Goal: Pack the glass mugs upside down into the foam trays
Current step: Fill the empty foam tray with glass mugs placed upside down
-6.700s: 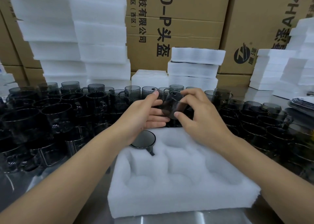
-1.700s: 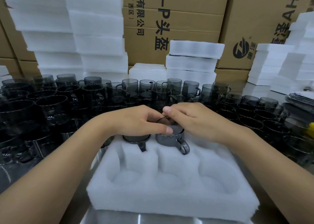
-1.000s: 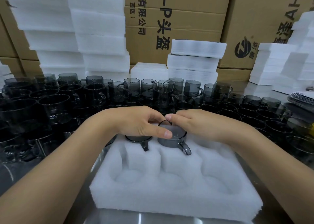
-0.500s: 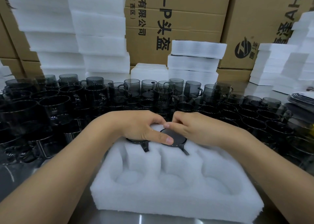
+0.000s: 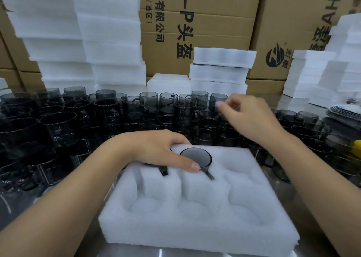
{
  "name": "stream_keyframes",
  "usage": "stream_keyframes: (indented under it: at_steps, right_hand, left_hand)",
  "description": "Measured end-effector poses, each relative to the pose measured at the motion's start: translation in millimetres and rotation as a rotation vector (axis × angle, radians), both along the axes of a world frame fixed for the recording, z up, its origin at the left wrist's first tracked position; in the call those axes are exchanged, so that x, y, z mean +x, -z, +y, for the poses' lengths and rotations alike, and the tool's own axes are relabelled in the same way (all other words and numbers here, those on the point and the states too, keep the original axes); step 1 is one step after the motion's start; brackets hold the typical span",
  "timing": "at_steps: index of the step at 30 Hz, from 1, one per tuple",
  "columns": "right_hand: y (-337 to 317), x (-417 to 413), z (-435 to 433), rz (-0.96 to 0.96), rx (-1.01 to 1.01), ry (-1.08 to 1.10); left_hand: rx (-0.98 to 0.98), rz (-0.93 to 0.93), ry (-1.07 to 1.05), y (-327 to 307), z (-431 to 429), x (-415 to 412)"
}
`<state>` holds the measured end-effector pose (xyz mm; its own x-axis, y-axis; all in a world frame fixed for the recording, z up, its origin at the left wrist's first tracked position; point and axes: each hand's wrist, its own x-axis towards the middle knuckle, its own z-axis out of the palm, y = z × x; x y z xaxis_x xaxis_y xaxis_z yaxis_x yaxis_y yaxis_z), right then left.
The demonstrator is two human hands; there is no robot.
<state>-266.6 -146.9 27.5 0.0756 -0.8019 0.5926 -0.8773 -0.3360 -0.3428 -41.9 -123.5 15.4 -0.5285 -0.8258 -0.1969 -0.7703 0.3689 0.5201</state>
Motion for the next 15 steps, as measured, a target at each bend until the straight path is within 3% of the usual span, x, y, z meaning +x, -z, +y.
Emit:
stream_keyframes:
  at_steps: [2,6,9,15]
  right_hand:
    - [-1,-22,-18,-0.010,-0.016,0.110]
    - [7,-49,-41,0.099,0.194,0.268]
    - [14,-54,-47,0.172,0.296,0.293]
    - [13,-52,-47,0.186,0.260,0.289]
  left_hand:
    - [0.001,-0.001,-0.002,0,0,0]
    - [-0.009,0.024,-0.002,0,0,-1]
    - [-0.017,0.031,-0.007,1,-1,-1]
    - [-0.034,0.020,-0.027,1,-2,-2]
